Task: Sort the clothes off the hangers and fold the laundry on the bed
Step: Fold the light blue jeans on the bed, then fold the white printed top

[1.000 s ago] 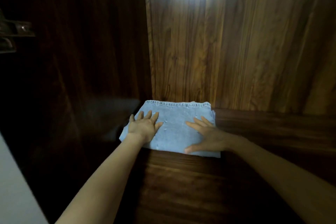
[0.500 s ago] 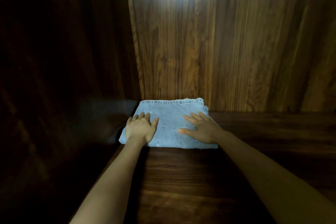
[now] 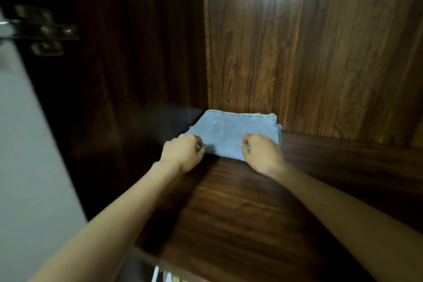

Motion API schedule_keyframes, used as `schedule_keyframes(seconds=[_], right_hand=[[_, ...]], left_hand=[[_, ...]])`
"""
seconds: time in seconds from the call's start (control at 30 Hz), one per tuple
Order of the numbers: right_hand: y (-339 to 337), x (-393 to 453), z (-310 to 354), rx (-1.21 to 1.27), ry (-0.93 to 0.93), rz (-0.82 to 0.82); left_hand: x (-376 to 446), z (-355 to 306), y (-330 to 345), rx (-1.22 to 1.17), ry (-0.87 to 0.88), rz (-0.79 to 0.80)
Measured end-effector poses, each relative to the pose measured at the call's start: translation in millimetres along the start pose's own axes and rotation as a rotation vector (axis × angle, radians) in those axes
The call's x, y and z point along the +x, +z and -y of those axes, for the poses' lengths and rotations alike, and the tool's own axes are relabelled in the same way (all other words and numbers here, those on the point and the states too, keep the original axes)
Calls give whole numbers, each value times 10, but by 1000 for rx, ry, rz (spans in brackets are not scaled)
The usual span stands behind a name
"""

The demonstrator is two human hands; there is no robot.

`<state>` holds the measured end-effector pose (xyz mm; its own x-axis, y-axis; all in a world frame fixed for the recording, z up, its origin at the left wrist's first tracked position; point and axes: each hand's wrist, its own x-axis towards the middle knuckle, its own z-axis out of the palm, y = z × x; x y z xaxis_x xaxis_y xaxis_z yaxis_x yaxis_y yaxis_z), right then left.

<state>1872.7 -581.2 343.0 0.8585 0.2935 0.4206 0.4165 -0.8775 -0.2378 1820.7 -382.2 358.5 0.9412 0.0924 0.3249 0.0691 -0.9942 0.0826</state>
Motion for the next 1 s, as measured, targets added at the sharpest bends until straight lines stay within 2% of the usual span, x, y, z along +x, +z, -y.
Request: schedule_keyframes(seconds=[0.23, 0.33, 0.53, 0.8, 1.0], right_hand=[[-174, -860, 919, 170, -475, 128], [-110, -1329, 1448, 264, -599, 209], [111, -2455, 2630, 291, -842, 455], [199, -4923, 4683, 398, -1244, 662], [71, -7036, 6101, 430, -1480, 766]], left_hand=[[-1803, 87, -445, 167, -214, 11], [-2629, 252, -610, 157, -346, 86], [-4680, 710, -878, 186, -705, 189], [-7682, 983, -1467, 195, -1191, 160], [-10190, 1008, -1830, 214, -1575, 278]])
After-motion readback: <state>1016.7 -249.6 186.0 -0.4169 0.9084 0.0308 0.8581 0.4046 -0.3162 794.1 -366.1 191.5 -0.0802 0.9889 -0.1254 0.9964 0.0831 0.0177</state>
